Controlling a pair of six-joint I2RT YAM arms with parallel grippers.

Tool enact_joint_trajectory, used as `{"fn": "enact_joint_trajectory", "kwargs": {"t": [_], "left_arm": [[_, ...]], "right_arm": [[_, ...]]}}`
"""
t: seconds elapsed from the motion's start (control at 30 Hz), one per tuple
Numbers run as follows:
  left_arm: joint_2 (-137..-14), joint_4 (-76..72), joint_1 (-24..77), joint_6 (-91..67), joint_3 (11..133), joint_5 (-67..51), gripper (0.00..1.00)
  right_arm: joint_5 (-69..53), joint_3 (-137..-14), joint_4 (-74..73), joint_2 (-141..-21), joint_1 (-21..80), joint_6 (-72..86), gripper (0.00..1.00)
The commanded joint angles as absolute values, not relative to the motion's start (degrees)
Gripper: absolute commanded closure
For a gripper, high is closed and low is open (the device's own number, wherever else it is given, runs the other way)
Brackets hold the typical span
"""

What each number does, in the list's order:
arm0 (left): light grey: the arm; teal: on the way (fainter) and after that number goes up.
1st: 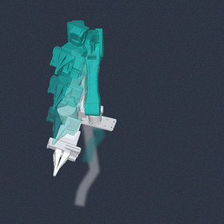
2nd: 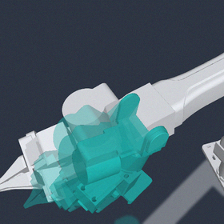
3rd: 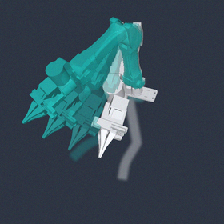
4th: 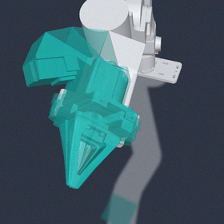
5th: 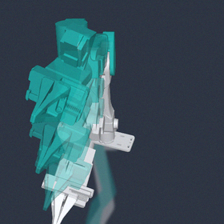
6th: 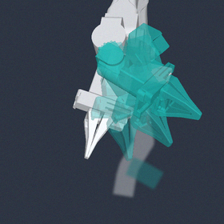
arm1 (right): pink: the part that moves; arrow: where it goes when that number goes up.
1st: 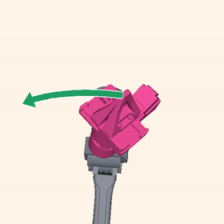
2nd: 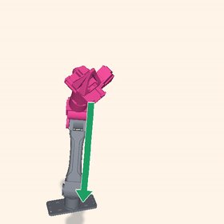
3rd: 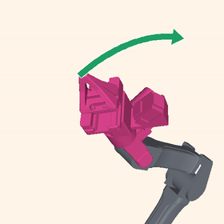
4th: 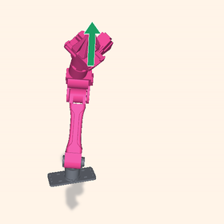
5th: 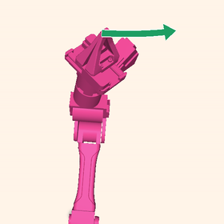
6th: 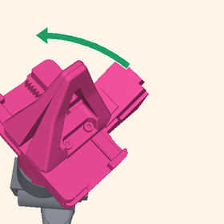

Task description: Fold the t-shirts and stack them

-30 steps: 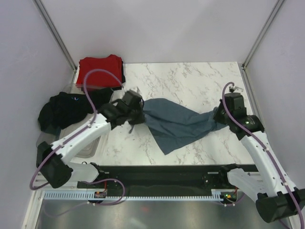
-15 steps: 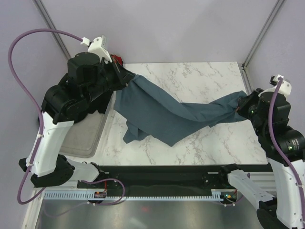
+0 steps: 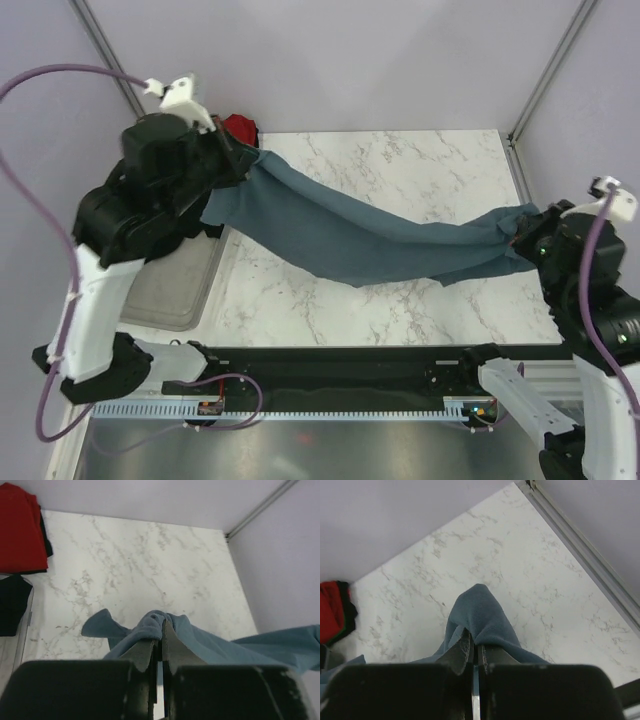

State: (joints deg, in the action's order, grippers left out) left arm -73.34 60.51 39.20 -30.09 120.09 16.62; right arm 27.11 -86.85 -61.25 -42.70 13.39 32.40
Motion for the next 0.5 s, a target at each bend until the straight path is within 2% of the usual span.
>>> {"fn": "enact_joint_trajectory", "kwargs": {"t": [0.0, 0.03, 0.1, 0.17, 0.2, 0.3, 0.33, 0.4, 0.47], "left_arm": [[-84.5, 58.8, 33.5, -25.8, 114.8, 13.3, 0.96], [-87.1, 58.5, 28.4, -26.5, 112.0, 7.9, 0.96], [-93.6, 56.0, 24.4, -27.2, 108.7, 2.5, 0.95], [-98.4, 55.5, 21.4, -26.9, 106.9, -3.7, 0.84], [-103.0, 55.6, 21.2, -26.2, 106.5, -5.1, 0.60], [-105.8, 55.9, 22.1, -25.2, 103.8, -9.3, 0.37], [-104.3, 55.3, 23.6, -25.6, 101.1, -6.7, 0.35], [-102.1, 54.4, 25.0, -25.8, 98.2, -4.5, 0.33], [-98.1, 53.8, 27.3, -26.7, 93.7, -1.6, 0.33]], "right_arm": [[26.7, -80.1, -61.1, -49.5, 13.4, 32.6, 0.99], [25.8, -78.8, -60.4, -51.0, 13.4, 32.3, 1.00], [25.6, -76.0, -58.2, -56.1, 13.3, 32.3, 1.00], [24.2, -73.4, -54.8, -60.8, 12.5, 31.9, 1.00], [23.0, -72.7, -53.6, -62.1, 10.9, 31.8, 1.00], [15.0, -69.4, -48.5, -66.2, 7.1, 30.3, 0.98], [13.3, -68.6, -47.4, -67.4, 6.3, 29.6, 0.93], [8.8, -66.4, -45.9, -71.6, 3.5, 28.8, 0.75], [6.0, -63.0, -43.7, -74.0, 1.2, 28.0, 0.49]]}}
